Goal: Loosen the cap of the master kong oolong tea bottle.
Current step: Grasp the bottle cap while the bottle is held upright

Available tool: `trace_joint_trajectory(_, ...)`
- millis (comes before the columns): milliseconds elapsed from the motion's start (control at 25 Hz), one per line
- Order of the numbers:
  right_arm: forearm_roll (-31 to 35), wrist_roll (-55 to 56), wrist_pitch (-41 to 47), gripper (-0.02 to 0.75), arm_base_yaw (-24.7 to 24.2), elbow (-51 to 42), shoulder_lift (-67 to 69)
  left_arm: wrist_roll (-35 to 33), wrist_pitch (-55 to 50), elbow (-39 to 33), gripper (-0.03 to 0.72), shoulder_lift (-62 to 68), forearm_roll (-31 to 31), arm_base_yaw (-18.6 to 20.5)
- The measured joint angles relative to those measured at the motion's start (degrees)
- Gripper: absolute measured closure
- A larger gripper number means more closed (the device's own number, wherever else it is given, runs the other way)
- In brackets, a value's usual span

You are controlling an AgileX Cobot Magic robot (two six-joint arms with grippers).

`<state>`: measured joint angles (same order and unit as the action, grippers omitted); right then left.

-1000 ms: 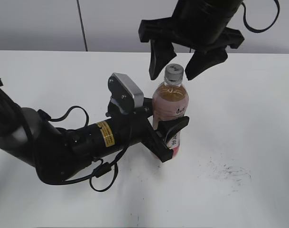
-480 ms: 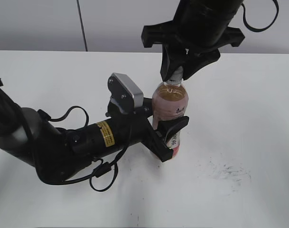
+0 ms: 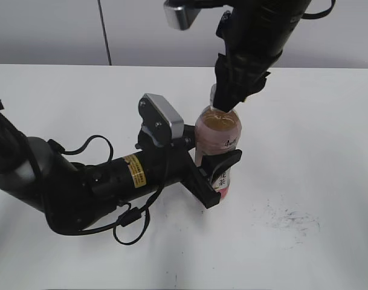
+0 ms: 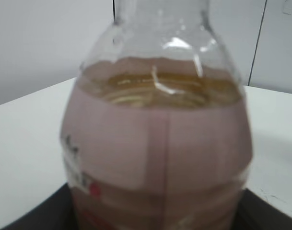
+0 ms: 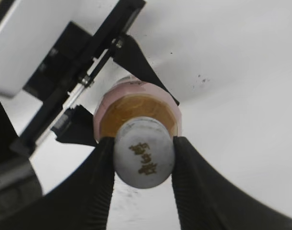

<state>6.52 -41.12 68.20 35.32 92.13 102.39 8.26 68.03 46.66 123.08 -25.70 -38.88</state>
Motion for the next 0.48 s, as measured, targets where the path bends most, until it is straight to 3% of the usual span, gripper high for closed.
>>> trace_joint_trajectory(80,0.0,-13.1,0.0,0.459,0.0,0.0,0.0,-0.2,0.1,0.0,0.299,0.0,-0.3,0.0)
trace_joint_trajectory(160,0.0,-18.5,-0.9,0.459,-0.1,0.0,0.0,-0.3,0.1,0.0,0.299,0.0,-0.3,0.0)
trace_joint_trajectory(480,0.0,-22.1,-0.2,0.459,-0.1,0.0,0.0,-0.3,0.1,0.0,0.299,0.0,-0.3,0.0)
